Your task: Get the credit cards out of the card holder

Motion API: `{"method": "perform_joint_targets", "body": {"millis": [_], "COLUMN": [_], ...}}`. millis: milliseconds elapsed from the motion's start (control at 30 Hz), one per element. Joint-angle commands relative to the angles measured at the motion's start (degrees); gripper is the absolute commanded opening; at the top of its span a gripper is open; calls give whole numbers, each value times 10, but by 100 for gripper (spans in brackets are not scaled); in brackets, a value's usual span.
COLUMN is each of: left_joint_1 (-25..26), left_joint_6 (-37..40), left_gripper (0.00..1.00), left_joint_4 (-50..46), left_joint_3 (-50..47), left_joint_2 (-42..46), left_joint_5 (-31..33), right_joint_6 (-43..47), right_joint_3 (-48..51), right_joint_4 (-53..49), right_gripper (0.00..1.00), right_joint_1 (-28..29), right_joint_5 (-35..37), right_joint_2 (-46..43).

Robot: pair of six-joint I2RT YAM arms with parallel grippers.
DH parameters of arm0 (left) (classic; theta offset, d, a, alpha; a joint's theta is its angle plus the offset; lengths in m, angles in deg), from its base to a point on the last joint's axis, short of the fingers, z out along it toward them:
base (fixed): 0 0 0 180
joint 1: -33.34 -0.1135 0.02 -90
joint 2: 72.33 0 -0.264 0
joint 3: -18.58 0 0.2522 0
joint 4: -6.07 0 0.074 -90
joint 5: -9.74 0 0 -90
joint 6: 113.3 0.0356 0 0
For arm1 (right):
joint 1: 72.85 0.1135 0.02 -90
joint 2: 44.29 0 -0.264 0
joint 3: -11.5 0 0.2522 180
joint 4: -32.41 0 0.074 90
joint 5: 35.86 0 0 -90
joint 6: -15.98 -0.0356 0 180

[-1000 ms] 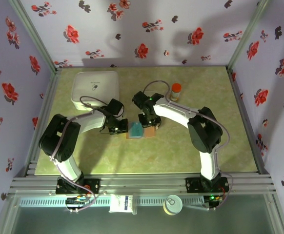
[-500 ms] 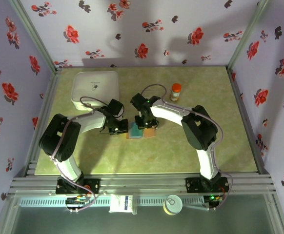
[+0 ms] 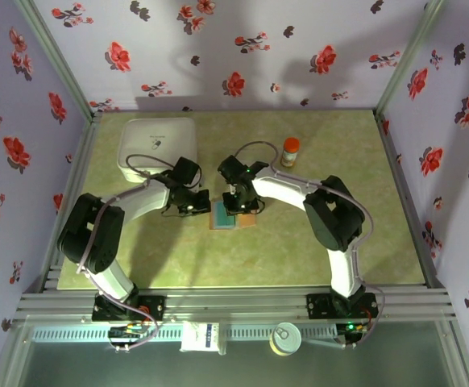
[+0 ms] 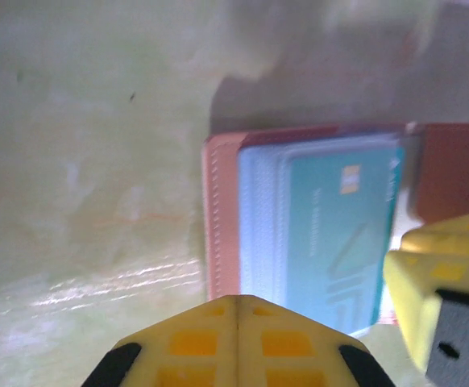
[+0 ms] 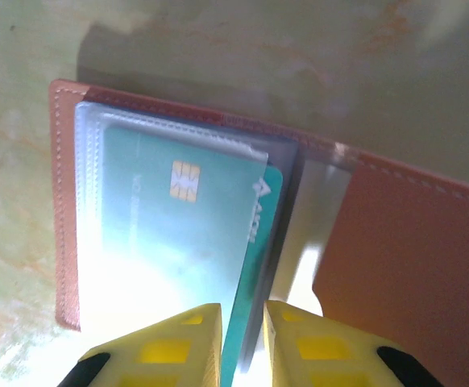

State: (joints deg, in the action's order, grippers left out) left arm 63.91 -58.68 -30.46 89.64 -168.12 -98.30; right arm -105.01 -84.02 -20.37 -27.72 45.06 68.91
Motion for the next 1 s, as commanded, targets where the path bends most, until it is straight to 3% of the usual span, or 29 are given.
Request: {"method": "perform_joint_targets", "body": {"millis": [0, 367, 700, 833, 967], "left_joint_1": [1, 10, 9, 9, 9], "left_joint_6": [1, -19, -11, -6, -4], "left_gripper": [5, 0, 0, 0, 0], "left_joint_4": [0, 30, 15, 5, 9], "left_joint_3": [22, 52, 54, 50, 44], "left_joint_2": [9, -54, -76, -84, -94], "left_joint_5": [-39, -89, -87, -78, -69], "right_joint_6": [-24, -119, -117, -115, -101], "right_joint_3": [26, 126, 122, 110, 105], "right_joint_4": [22, 191, 210, 204, 177], "right_gripper": [23, 27, 28, 24, 24], "right_joint_1": [-9, -55, -60, -60, -61], "right_joint_5": [-7, -140, -172, -180, -159], "right_joint_2": [-42, -76, -51, -35, -30]}}
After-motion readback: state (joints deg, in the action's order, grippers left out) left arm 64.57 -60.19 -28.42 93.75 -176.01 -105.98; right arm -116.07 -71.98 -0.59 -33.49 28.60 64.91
